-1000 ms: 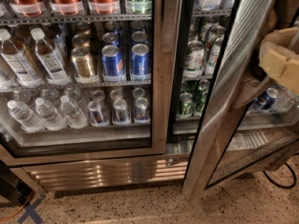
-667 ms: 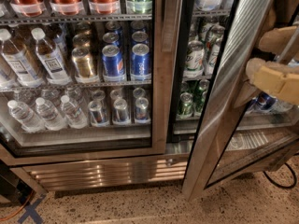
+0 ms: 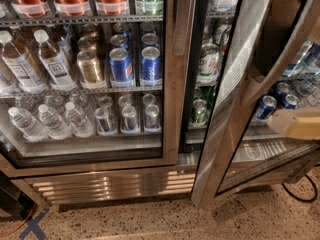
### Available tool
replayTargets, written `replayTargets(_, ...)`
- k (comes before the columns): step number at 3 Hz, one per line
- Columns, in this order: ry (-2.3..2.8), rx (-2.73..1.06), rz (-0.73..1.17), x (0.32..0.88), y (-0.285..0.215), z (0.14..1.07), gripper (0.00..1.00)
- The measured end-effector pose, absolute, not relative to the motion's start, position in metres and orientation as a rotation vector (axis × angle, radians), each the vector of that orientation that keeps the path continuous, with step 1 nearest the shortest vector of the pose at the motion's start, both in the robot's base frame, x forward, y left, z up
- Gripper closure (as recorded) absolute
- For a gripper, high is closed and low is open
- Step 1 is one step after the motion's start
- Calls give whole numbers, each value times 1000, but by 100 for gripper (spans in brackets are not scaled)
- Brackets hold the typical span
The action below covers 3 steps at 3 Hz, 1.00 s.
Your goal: Open right fridge door
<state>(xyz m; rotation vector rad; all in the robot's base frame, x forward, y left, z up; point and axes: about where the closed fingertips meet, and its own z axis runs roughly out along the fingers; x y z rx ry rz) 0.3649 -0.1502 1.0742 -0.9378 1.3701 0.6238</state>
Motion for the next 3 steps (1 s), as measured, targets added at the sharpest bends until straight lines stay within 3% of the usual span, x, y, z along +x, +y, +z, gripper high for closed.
replayTargets(3,1431,-868,316,299,-172,1116,0)
